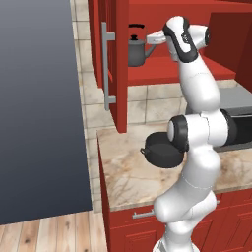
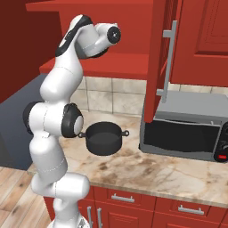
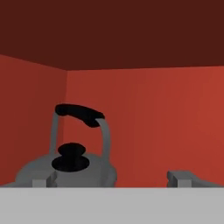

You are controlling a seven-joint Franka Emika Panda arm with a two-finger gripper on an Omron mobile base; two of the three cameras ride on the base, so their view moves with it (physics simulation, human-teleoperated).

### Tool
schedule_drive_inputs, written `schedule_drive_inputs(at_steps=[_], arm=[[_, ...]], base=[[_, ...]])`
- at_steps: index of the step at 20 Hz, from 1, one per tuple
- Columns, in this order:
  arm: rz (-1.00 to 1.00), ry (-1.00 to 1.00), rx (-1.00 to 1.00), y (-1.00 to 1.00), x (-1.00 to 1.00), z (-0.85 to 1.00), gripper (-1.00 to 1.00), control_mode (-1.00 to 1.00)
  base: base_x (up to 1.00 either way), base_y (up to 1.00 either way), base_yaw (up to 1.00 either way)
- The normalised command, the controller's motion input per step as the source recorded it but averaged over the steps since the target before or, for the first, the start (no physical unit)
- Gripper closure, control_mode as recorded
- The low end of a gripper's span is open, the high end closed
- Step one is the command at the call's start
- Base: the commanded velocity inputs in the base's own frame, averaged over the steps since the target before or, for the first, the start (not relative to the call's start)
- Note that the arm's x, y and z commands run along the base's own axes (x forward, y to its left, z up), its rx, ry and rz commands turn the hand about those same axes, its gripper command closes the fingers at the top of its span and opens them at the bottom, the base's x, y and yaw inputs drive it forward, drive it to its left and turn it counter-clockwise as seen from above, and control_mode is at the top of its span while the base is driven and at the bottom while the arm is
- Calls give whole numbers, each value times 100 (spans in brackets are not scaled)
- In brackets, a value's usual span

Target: Pick the kettle from the cabinet and place it on a stove burner. Then pick the pot from the counter and place it on another stove burner. Finally, turn both burners on.

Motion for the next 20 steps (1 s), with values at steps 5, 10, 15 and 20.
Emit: schedule_drive_inputs(at_steps=[5,10,15,20], arm=[[3,0,0,31,6,0,-100,-100],[3,0,0,7,3,0,-100,-100],[5,-3,0,-4,0,0,-100,-100],[6,-4,0,-8,0,0,-100,-100]], base=[[0,0,0],[0,0,0],[0,0,0],[0,0,0]])
